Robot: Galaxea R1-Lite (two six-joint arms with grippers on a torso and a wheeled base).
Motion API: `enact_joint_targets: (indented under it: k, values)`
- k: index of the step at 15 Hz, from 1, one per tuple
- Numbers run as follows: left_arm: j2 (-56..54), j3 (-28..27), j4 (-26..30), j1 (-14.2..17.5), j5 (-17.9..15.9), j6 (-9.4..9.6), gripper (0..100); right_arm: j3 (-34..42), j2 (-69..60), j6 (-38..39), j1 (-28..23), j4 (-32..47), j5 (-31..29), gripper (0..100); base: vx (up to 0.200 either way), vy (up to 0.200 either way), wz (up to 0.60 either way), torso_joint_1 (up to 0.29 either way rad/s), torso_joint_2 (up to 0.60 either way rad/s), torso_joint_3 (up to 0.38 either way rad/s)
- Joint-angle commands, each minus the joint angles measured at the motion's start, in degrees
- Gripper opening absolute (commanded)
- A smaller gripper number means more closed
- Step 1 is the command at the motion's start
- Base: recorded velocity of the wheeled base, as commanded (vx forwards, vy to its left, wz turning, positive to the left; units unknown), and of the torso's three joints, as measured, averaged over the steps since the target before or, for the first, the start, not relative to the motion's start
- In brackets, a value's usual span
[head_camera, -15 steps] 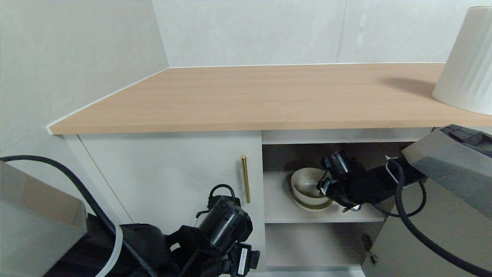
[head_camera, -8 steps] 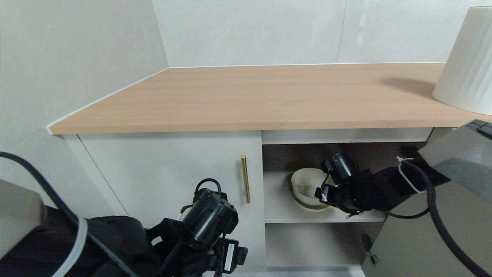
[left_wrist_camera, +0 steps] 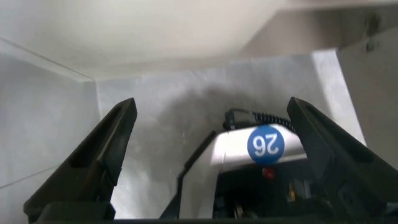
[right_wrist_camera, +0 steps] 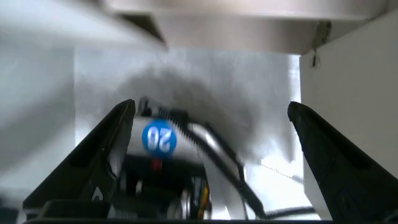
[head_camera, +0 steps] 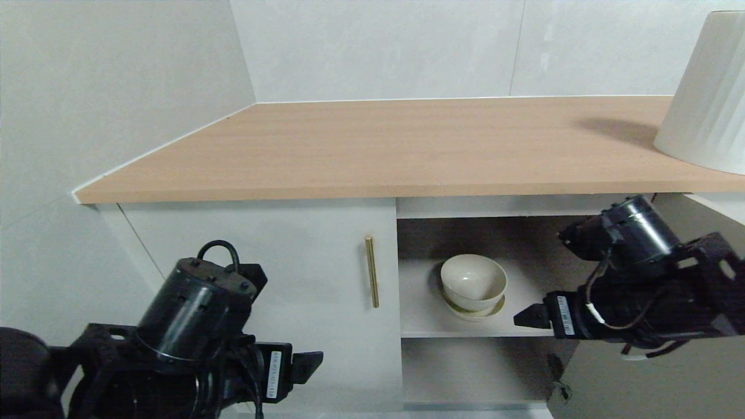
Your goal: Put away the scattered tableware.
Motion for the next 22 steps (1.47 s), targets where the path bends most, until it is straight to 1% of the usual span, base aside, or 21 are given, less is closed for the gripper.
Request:
enact_joint_targets:
  k: [1,3,6,11,21,22]
  values:
    - [-4.95,0.2,0.45,0.99,0.19,0.76,100,2.34,-10.48,-0.52,2.86,2.7,-0.68,100,0.0,0.0,0.0,0.0,0.0,0.0]
    - [-4.34,0.28,0.37,0.99,0.19,0.93,100,3.83,-10.66,-0.52,4.27,2.52,-2.17,100,0.0,0.0,0.0,0.0,0.0,0.0]
    - [-2.93,0.37,0.28,0.99,0.28,0.84,100,5.06,-9.96,-0.43,4.45,2.43,-2.79,100,0.0,0.0,0.0,0.0,0.0,0.0]
    - [-2.93,0.37,0.19,0.91,0.28,0.84,100,5.5,-9.96,-0.52,4.45,2.43,-4.99,100,-0.2,0.0,0.0,0.006,0.0,0.004]
    - [-1.79,0.72,0.19,0.73,0.28,0.84,100,6.38,-9.96,-0.6,4.45,2.61,-5.95,100,-0.2,0.0,0.0,0.0,0.0,0.001]
    - [-1.79,0.72,0.19,0.73,0.19,0.84,100,6.38,-9.96,-0.6,4.45,2.61,-5.95,100,0.0,0.0,0.0,0.0,0.0,0.0]
